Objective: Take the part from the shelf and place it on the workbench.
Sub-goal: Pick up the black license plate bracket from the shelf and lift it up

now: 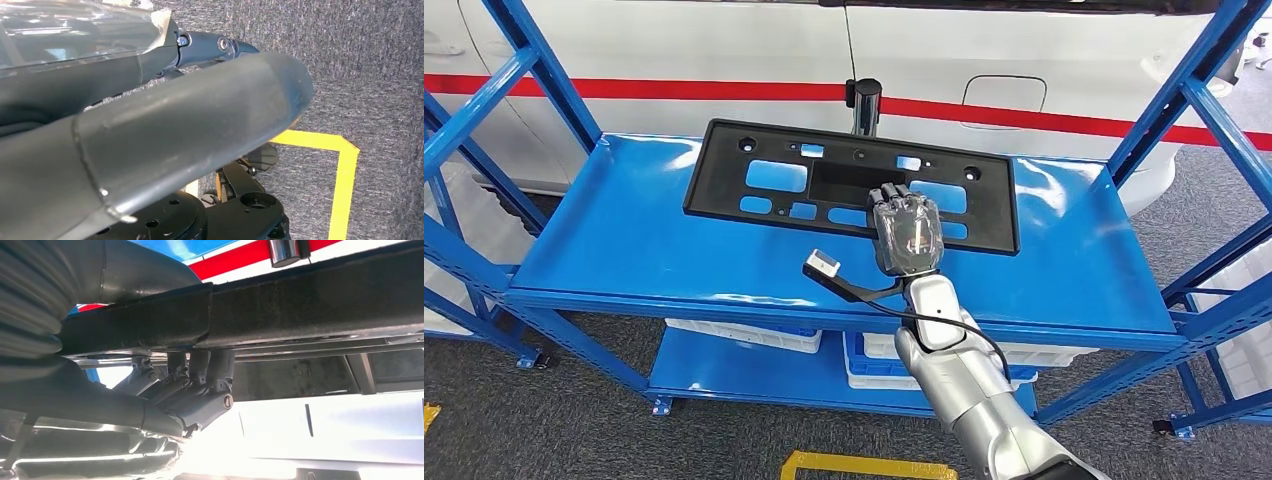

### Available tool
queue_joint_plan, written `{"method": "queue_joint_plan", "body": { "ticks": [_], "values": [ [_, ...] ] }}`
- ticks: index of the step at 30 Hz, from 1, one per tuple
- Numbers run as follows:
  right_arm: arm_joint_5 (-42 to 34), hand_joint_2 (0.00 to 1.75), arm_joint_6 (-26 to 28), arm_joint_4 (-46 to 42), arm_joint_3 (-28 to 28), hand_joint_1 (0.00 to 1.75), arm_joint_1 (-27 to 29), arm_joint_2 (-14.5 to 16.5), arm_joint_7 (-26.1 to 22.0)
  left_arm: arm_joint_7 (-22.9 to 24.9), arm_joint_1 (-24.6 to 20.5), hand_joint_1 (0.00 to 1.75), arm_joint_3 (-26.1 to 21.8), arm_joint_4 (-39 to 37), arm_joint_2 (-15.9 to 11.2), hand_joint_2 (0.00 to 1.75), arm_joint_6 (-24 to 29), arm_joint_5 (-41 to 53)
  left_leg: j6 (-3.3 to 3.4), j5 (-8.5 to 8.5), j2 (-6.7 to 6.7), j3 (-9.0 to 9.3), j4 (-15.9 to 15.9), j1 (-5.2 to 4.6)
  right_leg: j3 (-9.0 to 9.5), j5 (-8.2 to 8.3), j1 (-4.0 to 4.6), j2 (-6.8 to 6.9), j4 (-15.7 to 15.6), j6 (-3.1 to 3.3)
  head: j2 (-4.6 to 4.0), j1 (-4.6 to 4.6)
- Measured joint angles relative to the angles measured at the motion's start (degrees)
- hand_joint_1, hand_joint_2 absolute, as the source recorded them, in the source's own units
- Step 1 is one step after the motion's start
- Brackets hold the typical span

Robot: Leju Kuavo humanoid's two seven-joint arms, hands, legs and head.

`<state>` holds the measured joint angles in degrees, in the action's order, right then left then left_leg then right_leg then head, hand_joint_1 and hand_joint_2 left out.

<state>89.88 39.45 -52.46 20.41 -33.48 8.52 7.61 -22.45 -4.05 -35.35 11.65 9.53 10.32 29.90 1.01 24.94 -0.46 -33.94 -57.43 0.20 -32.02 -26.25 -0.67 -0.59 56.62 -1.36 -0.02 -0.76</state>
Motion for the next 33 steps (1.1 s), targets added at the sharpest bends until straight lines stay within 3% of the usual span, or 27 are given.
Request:
{"method": "queue_joint_plan", "body": {
  "ticks": [6, 11, 15, 20, 22, 26, 33],
  "values": [
    [-3.30, 1.75, 0.00, -0.62, -0.08, 1.75, -0.08, 0.00, -2.61, -0.02, 0.00, 0.00, -0.58, 0.00, 0.00, 0.00, -0.61, -0.21, 0.00, 0.00, 0.00, -0.01, 0.00, 0.00, 0.00, 0.00, 0.00, 0.00, 0.00, 0.00, 0.00, 0.00],
    [-21.94, 1.75, -2.40, -3.54, -0.49, 1.75, -0.93, 0.39, -12.98, -0.06, 0.00, 0.00, -1.04, 0.00, -0.03, 0.00, -1.46, -0.42, 0.00, 0.00, -0.01, -0.02, 0.00, 0.00, 0.00, 0.00, 0.00, 0.00, 0.01, 0.00, 0.01, 0.00],
    [-40.60, 1.75, -10.52, -8.33, -0.72, 1.75, -1.48, 0.83, -20.05, -0.07, 0.00, 0.00, -1.86, 0.00, -0.11, 1.75, -1.78, -0.45, 0.00, 0.00, 0.00, -0.02, 0.00, 0.00, -0.01, 0.00, 0.00, 0.00, 0.01, 0.00, 0.00, -0.01],
    [-73.86, 1.75, -30.08, -19.05, -2.93, 1.75, 0.22, 1.38, -26.00, -0.46, 0.06, 0.00, -2.41, 0.00, -0.30, 1.75, -3.03, -0.45, 0.01, -0.01, -0.11, -0.07, -0.01, 0.00, -0.05, -0.01, 0.00, 0.13, 0.01, 0.00, 0.00, -0.01],
    [-81.19, 1.75, -33.62, -23.15, -4.26, 1.75, 0.65, 1.38, -25.80, -0.33, 0.12, 0.00, -2.60, 0.00, -0.38, 1.75, -3.14, -0.40, 0.01, -0.01, -0.12, -0.09, -0.01, 0.00, -0.05, -0.01, 0.00, 0.16, 0.01, 0.00, 0.01, 0.00],
    [-85.75, 1.75, -35.30, -26.82, -6.49, 1.75, 1.04, 1.32, -26.01, 0.14, 0.10, 0.00, -3.19, 0.00, -0.50, 1.75, -2.71, -0.27, 0.01, -0.01, -0.05, -0.08, -0.01, -0.01, -0.06, -0.01, -0.01, 0.10, 0.00, 0.00, 0.00, 0.00],
    [-88.56, 1.75, -35.43, -28.64, -7.85, 1.75, 1.22, 0.92, -27.57, 2.11, 0.01, 0.00, -3.36, -0.02, 0.40, 1.75, 3.03, 0.96, 0.01, -0.01, -0.05, -0.06, -0.01, -0.01, -0.05, 0.00, -0.03, 0.11, 0.00, -0.01, 0.01, 0.00]
  ]
}}
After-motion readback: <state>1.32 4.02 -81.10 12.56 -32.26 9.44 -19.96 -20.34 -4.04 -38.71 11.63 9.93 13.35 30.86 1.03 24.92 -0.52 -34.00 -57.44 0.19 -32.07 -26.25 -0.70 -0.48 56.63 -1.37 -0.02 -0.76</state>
